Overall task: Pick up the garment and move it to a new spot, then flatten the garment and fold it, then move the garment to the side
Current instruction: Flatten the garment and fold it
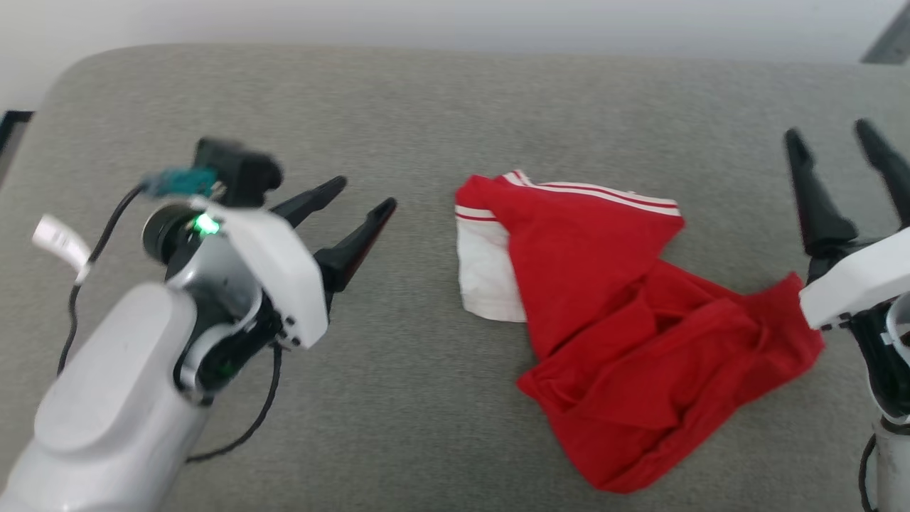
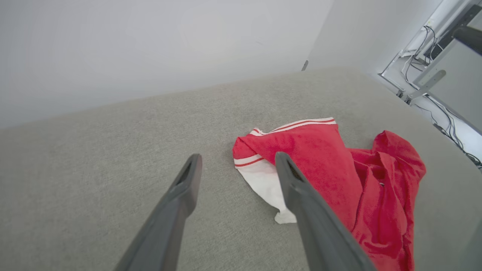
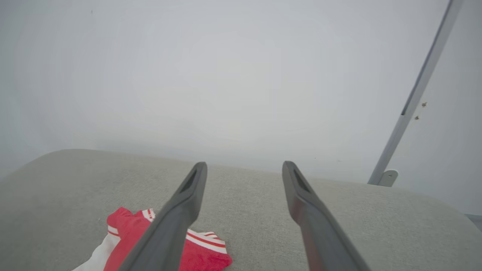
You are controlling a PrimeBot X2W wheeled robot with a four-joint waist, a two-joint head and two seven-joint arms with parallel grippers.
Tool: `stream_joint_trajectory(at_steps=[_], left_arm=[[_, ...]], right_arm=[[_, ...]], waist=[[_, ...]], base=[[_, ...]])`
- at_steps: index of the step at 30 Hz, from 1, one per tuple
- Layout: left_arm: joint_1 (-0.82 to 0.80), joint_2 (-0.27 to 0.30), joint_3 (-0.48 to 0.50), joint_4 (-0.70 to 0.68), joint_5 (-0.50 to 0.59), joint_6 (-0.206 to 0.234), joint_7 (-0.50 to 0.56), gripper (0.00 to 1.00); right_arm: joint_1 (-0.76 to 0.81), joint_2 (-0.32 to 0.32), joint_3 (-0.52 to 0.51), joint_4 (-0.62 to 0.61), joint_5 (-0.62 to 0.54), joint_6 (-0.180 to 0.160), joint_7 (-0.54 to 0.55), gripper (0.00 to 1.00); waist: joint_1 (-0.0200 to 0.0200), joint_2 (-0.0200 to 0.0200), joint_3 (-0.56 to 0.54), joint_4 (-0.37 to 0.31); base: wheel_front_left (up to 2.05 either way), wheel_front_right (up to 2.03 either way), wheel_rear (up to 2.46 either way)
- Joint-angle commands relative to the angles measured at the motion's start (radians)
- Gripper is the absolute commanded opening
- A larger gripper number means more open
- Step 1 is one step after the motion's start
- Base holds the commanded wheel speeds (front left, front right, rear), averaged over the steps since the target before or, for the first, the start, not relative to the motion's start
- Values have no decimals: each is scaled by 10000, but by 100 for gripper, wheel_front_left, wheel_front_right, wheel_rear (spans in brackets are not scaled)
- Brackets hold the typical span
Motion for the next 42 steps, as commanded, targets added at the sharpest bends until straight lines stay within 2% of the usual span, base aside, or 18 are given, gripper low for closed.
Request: stream_joint_trajectory(at_steps=[1, 10, 14, 18, 24, 27, 30, 31, 32, 35, 39, 42], left_arm=[[-429, 36, -250, 100, -270, -35, 401, 100], [-1886, 48, -1511, 1550, -1226, -21, 2862, 100], [-2031, 5, -1809, 2289, -1394, 292, 3846, 100], [-2058, -118, -1873, 2701, -1563, 621, 4368, 100], [-2140, -3, -2251, 3563, -1059, 1152, 4831, 100], [-2048, -69, -2449, 4170, -914, 1320, 4967, 100], [-1886, -313, -2575, 4679, -1051, 1289, 5141, 100], [-1810, -366, -2667, 4764, -1102, 1163, 5256, 7], [-1758, -420, -2674, 4823, -1183, 1113, 5282, 0], [-1791, -429, -2659, 4723, -1312, 956, 5375, 0], [-2023, 57, -2144, 4260, -1474, 1023, 5125, 0], [-2167, 771, -1710, 3699, -1552, 1145, 4953, 0]], right_arm=[[-118, 152, -60, -49, -152, -4, -355, 100], [-27, 888, -319, 125, -541, -4, -1695, 100], [45, 1087, -330, 242, -521, -4, -1856, 100], [61, 1178, -335, 311, -452, -4, -1911, 100], [-103, 1263, -218, 431, -268, -4, -2064, 100], [-183, 1312, -133, 513, -218, -4, -2154, 100], [-274, 1342, -92, 598, -147, -4, -2247, 100], [-289, 1350, -99, 613, -150, -4, -2263, 100], [-285, 1358, -119, 632, -151, -4, -2277, 100], [-267, 1374, -205, 657, -141, -4, -2311, 100], [-203, 1378, -392, 614, -180, -4, -2319, 100], [-126, 1379, -545, 557, -187, -4, -2281, 100]], waist=[[0, 0, 192, -399], [0, 0, 666, -1629], [0, 0, 837, -2057], [0, 0, 984, -2272], [0, 0, 1344, -2616], [0, 0, 1501, -2742], [0, 0, 1604, -2818], [0, 0, 1623, -2827], [0, 0, 1637, -2818], [0, 0, 1651, -2745], [0, 0, 1602, -2567], [0, 0, 1544, -2418]], base=[[0, 0, 0], [0, 0, 0], [0, 0, 0], [0, 0, 0], [0, 0, 0], [0, 0, 0], [0, 0, 0], [0, 0, 0], [0, 0, 0], [0, 0, 0], [0, 0, 0], [0, 0, 0]])
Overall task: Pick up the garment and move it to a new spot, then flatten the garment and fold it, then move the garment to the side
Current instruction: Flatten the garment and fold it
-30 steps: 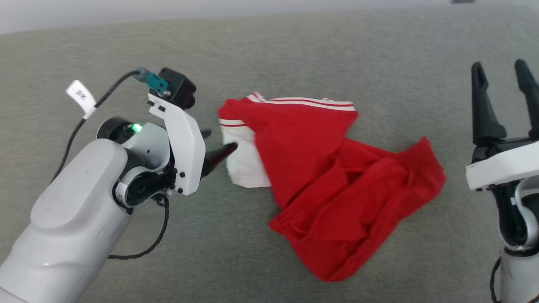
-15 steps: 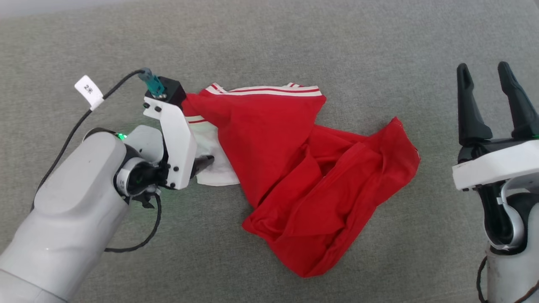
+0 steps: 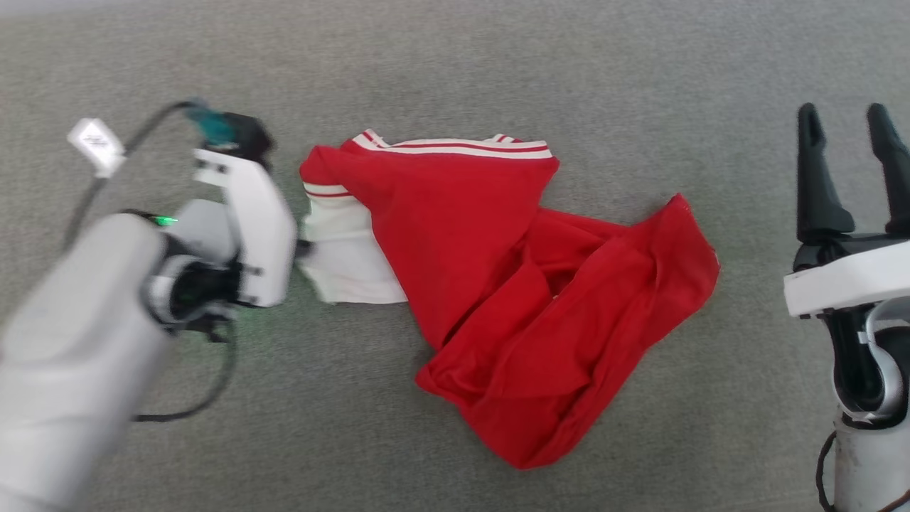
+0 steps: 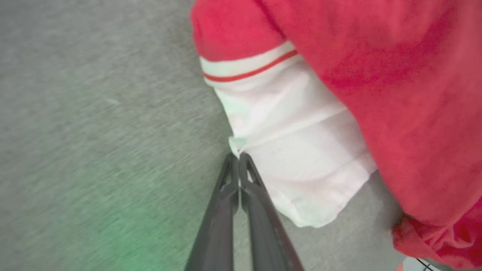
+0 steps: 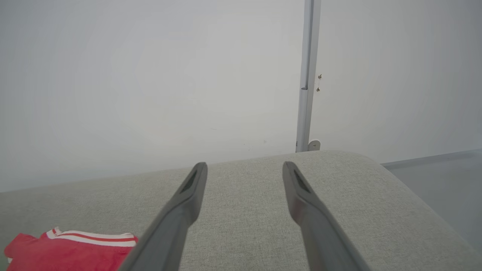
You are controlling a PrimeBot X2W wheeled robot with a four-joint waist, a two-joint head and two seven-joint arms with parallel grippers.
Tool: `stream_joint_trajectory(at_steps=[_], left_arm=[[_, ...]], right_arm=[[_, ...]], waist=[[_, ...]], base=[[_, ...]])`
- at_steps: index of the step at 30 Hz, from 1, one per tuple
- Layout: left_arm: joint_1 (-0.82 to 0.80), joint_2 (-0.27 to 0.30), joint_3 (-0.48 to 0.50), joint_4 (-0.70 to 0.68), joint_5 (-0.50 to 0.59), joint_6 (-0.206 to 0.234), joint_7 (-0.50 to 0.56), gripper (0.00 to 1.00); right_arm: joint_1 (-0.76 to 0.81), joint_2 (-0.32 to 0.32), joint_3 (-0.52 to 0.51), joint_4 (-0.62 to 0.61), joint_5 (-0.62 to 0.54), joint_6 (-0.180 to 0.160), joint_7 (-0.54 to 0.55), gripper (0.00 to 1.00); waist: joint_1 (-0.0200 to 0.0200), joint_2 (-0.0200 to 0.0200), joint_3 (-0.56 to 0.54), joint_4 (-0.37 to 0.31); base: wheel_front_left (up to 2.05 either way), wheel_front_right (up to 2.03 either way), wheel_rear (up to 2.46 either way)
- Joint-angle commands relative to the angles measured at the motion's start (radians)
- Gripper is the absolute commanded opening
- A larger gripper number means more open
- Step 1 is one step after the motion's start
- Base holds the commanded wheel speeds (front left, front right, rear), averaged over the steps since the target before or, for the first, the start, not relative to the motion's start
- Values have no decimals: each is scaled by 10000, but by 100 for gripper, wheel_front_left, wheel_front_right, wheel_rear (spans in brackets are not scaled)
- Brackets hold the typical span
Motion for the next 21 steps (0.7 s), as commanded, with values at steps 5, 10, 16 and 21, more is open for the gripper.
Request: stream_joint_trajectory(at_steps=[5, 10, 16, 21], left_arm=[[551, 1518, 790, -1455, -190, 652, -149, 0], [1220, 2899, 1533, -2951, -374, 1446, -212, 0], [2431, 3979, 2039, -3965, -577, 2313, -321, 0], [3023, 4145, 2108, -4187, -683, 2666, -392, 0]], right_arm=[[191, 25, -336, -149, -15, -5, 5, 100], [227, 69, -456, -190, -1, -4, 36, 100], [232, 85, -453, -122, 66, -4, 74, 100], [112, 93, -441, -67, 102, -4, 108, 100]], waist=[[0, 0, -101, 329], [0, 0, -76, 525], [0, 0, -41, 650], [0, 0, -27, 688]], base=[[0, 0, 0], [0, 0, 0], [0, 0, 0], [0, 0, 0]])
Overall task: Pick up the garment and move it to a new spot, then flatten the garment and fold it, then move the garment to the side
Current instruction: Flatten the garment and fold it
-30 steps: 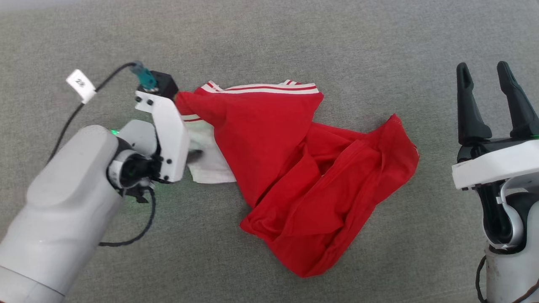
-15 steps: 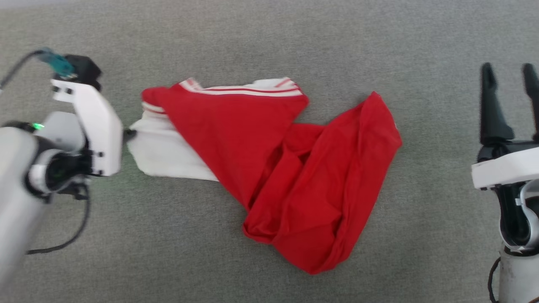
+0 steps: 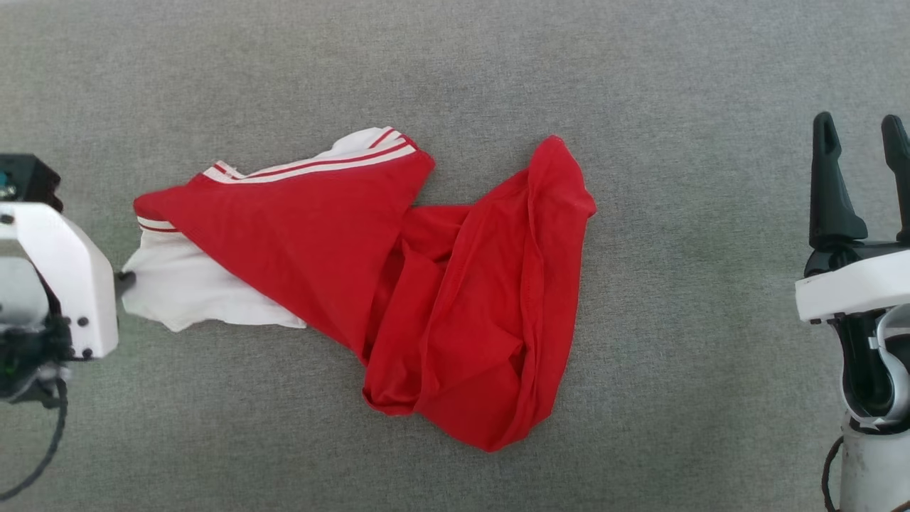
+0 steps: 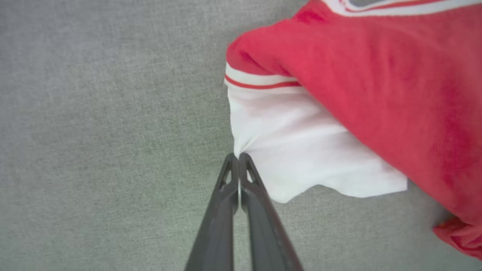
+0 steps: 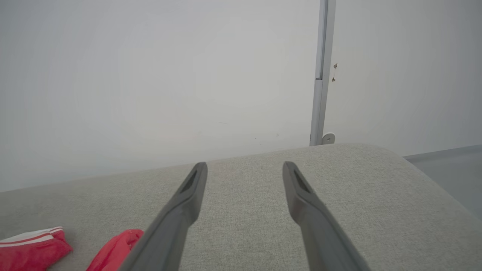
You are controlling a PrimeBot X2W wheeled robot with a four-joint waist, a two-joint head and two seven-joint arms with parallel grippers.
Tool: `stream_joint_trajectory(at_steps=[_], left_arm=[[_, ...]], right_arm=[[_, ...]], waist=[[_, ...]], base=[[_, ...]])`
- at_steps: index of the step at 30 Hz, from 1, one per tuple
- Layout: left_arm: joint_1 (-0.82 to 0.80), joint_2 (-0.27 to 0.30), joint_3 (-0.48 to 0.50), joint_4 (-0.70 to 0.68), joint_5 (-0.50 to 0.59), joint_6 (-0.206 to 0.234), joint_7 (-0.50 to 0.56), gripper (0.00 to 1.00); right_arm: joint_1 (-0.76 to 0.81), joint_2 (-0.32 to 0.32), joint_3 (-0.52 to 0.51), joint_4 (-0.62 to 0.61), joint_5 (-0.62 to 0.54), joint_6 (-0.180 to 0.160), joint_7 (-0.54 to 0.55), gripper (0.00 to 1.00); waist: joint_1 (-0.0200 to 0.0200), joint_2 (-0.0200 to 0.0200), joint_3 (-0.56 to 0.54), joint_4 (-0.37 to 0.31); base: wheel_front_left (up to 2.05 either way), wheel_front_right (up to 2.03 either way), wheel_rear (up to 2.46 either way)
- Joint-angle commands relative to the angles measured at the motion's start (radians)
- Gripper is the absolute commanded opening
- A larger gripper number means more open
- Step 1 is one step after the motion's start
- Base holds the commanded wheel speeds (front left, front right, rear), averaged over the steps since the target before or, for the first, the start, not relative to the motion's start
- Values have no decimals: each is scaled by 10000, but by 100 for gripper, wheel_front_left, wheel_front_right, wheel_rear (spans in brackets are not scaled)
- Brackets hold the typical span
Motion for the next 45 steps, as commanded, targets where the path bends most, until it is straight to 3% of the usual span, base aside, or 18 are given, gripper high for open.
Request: stream_joint_trajectory(at_steps=[1, 4, 5, 6, 7, 17, 28, 34, 45], left_arm=[[170, -4, 24, -49, -36, 60, -68, 0], [270, -91, -67, -153, -4, 46, -122, 0], [242, -125, -95, -213, 39, -7, -167, 39], [189, -172, -109, -257, 59, -5, -176, 94], [142, -193, -134, -299, 84, 38, -135, 100], [-614, -553, -752, -1641, 98, 365, 1253, 100], [-1494, -2315, -2421, -2022, -349, 131, 3353, 100], [-1602, -3031, -2783, -1429, -372, -106, 3262, 100], [-1394, -3668, -2934, -181, -213, -573, 2508, 100]], right_arm=[[-99, 34, 33, 3, 62, -4, 29, 100], [-115, 37, 77, 9, 68, -4, 56, 100], [-117, 38, 88, 10, 72, -4, 61, 100], [-120, 41, 101, 14, 70, -4, 76, 100], [-118, 43, 111, 20, 70, -4, 89, 100], [116, 47, 192, 176, 70, -4, 157, 100], [346, 52, 334, 148, 129, -4, 286, 100], [365, 52, 403, 100, 150, -4, 287, 100], [194, 51, 488, 89, 223, -4, 198, 100]], waist=[[0, 0, 8, 1], [0, 0, 9, 14], [0, 0, 5, 16], [0, 0, -5, 21], [0, 0, -19, 22], [0, 0, -554, -34], [0, 0, -986, -202], [0, 0, -926, -324], [0, 0, -637, -638]], base=[[0, 0, 0], [0, 0, 0], [0, 0, 0], [0, 0, 0], [0, 0, 0], [0, 0, 0], [0, 0, 0], [0, 0, 0], [0, 0, 0]])
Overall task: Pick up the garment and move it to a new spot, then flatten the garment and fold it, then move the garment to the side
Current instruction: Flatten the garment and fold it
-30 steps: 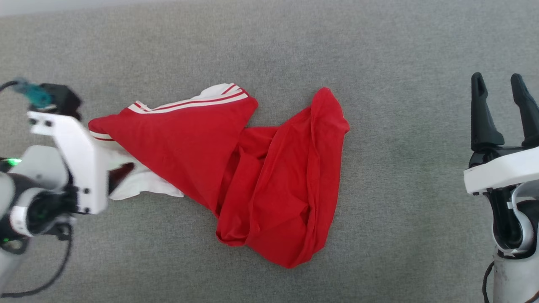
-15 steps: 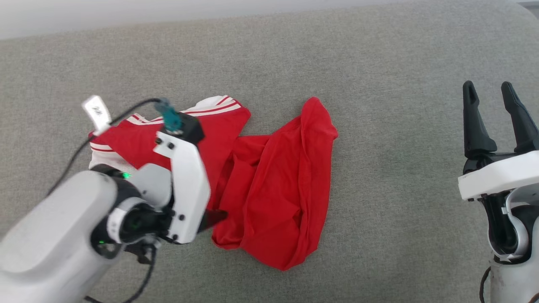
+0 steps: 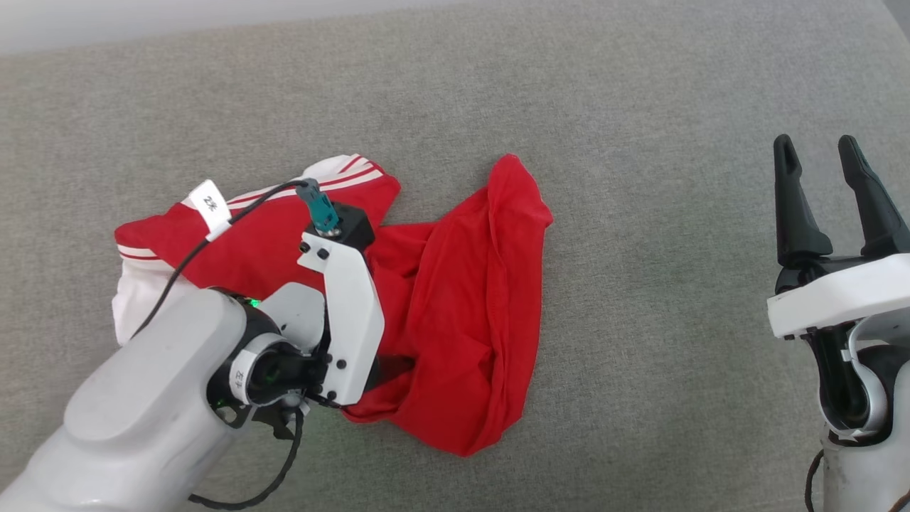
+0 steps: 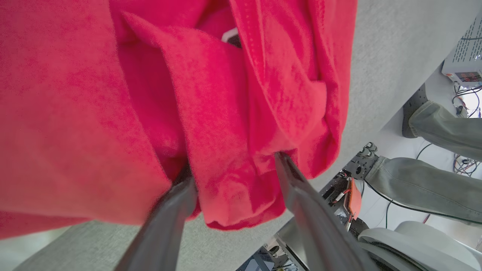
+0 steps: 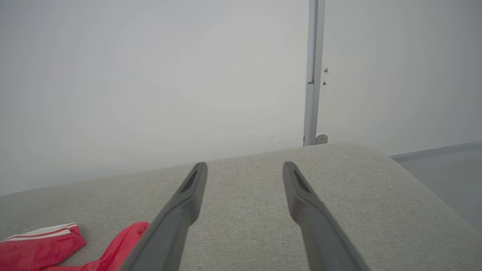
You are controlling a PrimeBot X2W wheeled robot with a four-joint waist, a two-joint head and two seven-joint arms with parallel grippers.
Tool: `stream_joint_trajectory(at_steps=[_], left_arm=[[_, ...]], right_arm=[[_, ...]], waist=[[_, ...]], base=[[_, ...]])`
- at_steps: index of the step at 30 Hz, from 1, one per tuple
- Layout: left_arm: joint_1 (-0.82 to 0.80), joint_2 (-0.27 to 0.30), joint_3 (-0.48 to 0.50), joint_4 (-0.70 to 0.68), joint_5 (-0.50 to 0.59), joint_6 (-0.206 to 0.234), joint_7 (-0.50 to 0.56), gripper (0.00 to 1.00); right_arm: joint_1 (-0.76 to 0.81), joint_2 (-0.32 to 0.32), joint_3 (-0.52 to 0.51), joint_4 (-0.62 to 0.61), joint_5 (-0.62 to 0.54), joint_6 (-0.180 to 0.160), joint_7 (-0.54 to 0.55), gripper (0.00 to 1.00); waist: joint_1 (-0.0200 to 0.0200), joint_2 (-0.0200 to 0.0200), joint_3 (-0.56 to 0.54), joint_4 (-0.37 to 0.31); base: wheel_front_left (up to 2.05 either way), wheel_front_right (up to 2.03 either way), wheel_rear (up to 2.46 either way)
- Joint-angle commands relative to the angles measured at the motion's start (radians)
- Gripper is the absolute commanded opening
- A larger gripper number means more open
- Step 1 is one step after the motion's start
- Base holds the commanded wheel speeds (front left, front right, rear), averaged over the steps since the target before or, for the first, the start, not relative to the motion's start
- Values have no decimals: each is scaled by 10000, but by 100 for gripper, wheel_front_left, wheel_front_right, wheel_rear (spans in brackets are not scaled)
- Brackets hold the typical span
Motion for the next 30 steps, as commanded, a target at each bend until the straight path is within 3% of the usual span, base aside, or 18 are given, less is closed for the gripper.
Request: stream_joint_trajectory(at_steps=[1, 4, 6, 13, 22, 30], left_arm=[[96, -18, -42, 72, 31, -88, -57, 100], [127, -161, -129, 416, 113, -370, -311, 100], [107, -206, -144, 645, 84, -541, -403, 0], [-326, -510, 432, 618, -553, -564, -471, 0], [-1520, -723, 1062, 549, -470, -728, -865, 0], [-2948, -1110, 1609, 1736, 150, -1320, -2200, 0]], right_arm=[[-67, 14, 14, -4, 70, -4, -67, 100], [-131, 12, 51, 36, 89, -4, -99, 100], [-153, 13, 66, 91, 135, -4, -149, 100], [-118, 12, 32, 217, 168, -4, -280, 100], [-201, 13, 166, 445, 406, -4, -483, 100], [-433, 12, 581, 823, 689, -4, -828, 100]], waist=[[0, -1, 41, -39], [0, -1, 141, -119], [0, -1, 177, -160], [0, -1, 210, -263], [0, -1, 354, -549], [0, -1, 706, -1153]], base=[[0, 0, 0], [0, 0, 0], [0, 0, 0], [0, 0, 0], [0, 0, 0], [0, 0, 0]])
